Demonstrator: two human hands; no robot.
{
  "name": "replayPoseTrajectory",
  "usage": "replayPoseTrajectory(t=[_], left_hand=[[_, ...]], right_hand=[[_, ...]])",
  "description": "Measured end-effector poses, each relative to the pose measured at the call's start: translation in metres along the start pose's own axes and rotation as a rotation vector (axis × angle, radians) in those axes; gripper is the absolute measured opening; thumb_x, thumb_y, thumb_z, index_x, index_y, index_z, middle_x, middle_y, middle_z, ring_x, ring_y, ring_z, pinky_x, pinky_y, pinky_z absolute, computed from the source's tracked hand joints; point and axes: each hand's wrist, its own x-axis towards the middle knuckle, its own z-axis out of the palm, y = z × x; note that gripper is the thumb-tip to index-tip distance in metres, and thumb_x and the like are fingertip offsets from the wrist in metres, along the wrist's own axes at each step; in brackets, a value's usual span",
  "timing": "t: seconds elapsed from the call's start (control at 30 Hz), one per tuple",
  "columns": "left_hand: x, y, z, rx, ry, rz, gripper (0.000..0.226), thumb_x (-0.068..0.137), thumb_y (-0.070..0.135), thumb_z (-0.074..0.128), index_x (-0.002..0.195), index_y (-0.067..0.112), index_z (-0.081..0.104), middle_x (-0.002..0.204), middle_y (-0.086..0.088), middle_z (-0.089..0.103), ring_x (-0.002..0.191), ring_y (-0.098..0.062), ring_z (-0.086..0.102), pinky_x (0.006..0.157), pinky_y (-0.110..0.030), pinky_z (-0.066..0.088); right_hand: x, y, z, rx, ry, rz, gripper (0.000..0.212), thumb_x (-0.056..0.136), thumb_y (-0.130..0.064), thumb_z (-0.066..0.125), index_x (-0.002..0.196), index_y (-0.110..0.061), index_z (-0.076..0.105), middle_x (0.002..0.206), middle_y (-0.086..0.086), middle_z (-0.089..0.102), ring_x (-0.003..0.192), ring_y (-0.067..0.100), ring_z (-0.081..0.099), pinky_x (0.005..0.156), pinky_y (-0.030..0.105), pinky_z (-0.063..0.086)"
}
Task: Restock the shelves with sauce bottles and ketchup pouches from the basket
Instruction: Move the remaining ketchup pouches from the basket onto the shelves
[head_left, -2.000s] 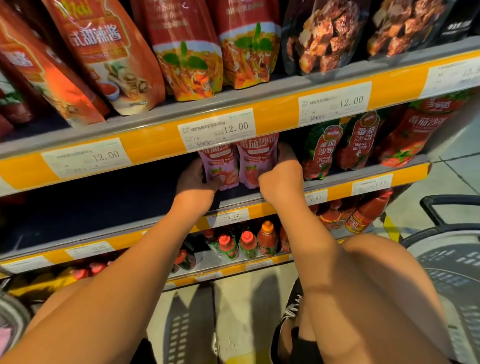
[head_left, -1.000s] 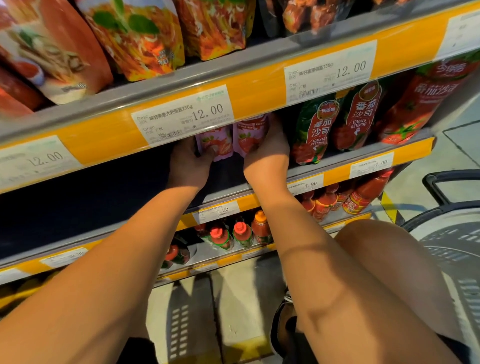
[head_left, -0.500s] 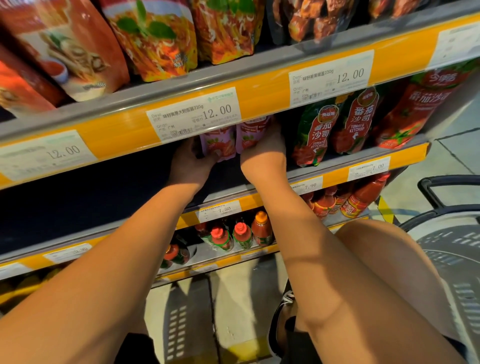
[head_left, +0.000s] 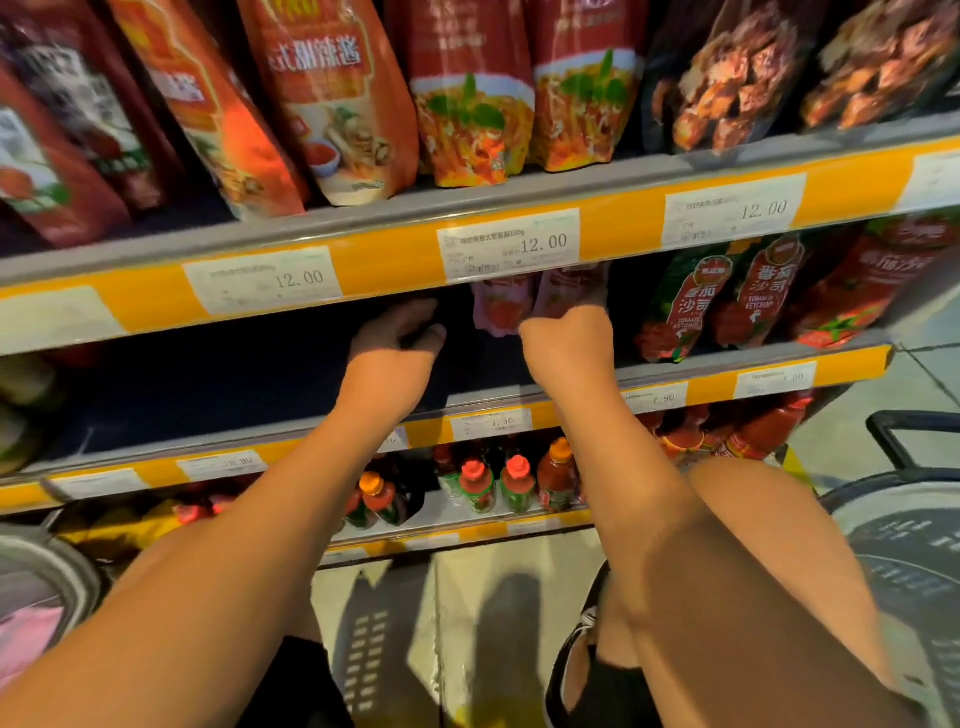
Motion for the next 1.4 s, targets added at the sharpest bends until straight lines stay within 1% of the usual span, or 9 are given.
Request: replayPoseTrajectory(t=[0.1, 0.2, 0.37, 0.57, 0.7, 0.83, 1.07, 1.23, 1.4], left_hand=[[-0.02, -0.001, -0.021, -0.004, 0.017, 0.034, 0.036, 0.097, 0.021, 0.071, 0.132, 0.023, 0.069, 0.128, 0.007, 0.07, 0.119, -0.009, 0.065, 0.094, -0.016, 0.052], [-0.042, -0.003, -0.049, 0.073, 0.012, 0.052, 0.038, 0.096, 0.031, 0.07, 0.133, 0.029, 0.068, 0.128, 0.014, 0.068, 0.119, -0.004, 0.063, 0.106, -0.033, 0.051], [-0.08, -0.018, -0.108, 0.15, 0.048, 0.045, 0.038, 0.096, 0.034, 0.067, 0.134, 0.033, 0.066, 0.131, 0.017, 0.066, 0.125, -0.004, 0.06, 0.108, -0.042, 0.051], [-0.128, -0.042, -0.192, 0.193, 0.145, -0.04, 0.04, 0.089, 0.049, 0.061, 0.129, 0.043, 0.064, 0.129, 0.026, 0.064, 0.123, -0.005, 0.059, 0.108, -0.041, 0.049], [-0.162, -0.065, -0.244, 0.191, 0.231, -0.066, 0.041, 0.087, 0.047, 0.065, 0.128, 0.041, 0.066, 0.125, 0.025, 0.067, 0.11, -0.009, 0.067, 0.104, -0.041, 0.052], [-0.198, -0.093, -0.294, 0.211, 0.326, -0.105, 0.037, 0.095, 0.024, 0.072, 0.129, 0.034, 0.067, 0.131, 0.022, 0.065, 0.127, 0.002, 0.055, 0.113, -0.04, 0.044], [-0.271, -0.134, -0.361, 0.134, 0.518, -0.264, 0.035, 0.095, 0.023, 0.071, 0.127, 0.038, 0.067, 0.127, 0.024, 0.067, 0.122, -0.003, 0.06, 0.107, -0.043, 0.049], [-0.321, -0.166, -0.396, 0.108, 0.668, -0.345, 0.036, 0.092, 0.013, 0.075, 0.12, 0.035, 0.07, 0.12, 0.023, 0.07, 0.112, 0.008, 0.063, 0.102, -0.034, 0.05], [-0.372, -0.2, -0.425, 0.163, 0.755, -0.489, 0.034, 0.091, 0.022, 0.076, 0.123, 0.031, 0.07, 0.123, 0.016, 0.069, 0.118, -0.01, 0.064, 0.102, -0.044, 0.052]], right_hand=[[-0.017, -0.007, 0.014, -0.076, -0.024, -0.016, 0.036, 0.077, -0.016, 0.07, 0.061, -0.016, 0.038, 0.057, -0.004, 0.041, 0.052, 0.02, 0.041, 0.05, 0.028, 0.033], [-0.039, -0.012, 0.037, -0.184, -0.126, -0.076, 0.029, 0.08, -0.027, 0.071, 0.079, -0.02, 0.043, 0.084, 0.001, 0.052, 0.083, 0.028, 0.059, 0.063, 0.036, 0.045], [-0.08, -0.016, 0.08, -0.303, -0.328, -0.305, 0.062, 0.084, -0.023, 0.069, 0.143, -0.027, 0.048, 0.135, 0.004, 0.053, 0.125, 0.025, 0.051, 0.098, 0.038, 0.049], [-0.124, -0.022, 0.126, -0.405, -0.5, -0.446, 0.05, 0.093, -0.026, 0.066, 0.14, -0.032, 0.053, 0.144, -0.008, 0.049, 0.135, 0.019, 0.045, 0.097, 0.029, 0.04], [-0.152, -0.025, 0.15, -0.407, -0.605, -0.499, 0.047, 0.096, -0.031, 0.066, 0.141, -0.033, 0.052, 0.147, -0.012, 0.046, 0.134, 0.017, 0.047, 0.105, 0.041, 0.049], [-0.183, -0.03, 0.175, -0.404, -0.666, -0.59, 0.046, 0.096, -0.03, 0.066, 0.139, -0.032, 0.053, 0.144, -0.015, 0.048, 0.134, 0.01, 0.045, 0.101, 0.025, 0.04], [-0.258, -0.047, 0.233, -0.353, -0.803, -0.739, 0.041, 0.094, -0.032, 0.07, 0.132, -0.039, 0.056, 0.126, -0.028, 0.046, 0.11, -0.01, 0.045, 0.084, 0.005, 0.034], [-0.32, -0.058, 0.279, -0.384, -0.989, -0.868, 0.045, 0.092, -0.028, 0.068, 0.135, -0.033, 0.056, 0.136, -0.018, 0.051, 0.124, 0.002, 0.046, 0.096, 0.014, 0.036], [-0.383, -0.057, 0.324, -0.449, -1.193, -0.944, 0.05, 0.091, -0.022, 0.066, 0.14, -0.02, 0.056, 0.143, -0.003, 0.052, 0.132, 0.017, 0.047, 0.111, 0.034, 0.04]])
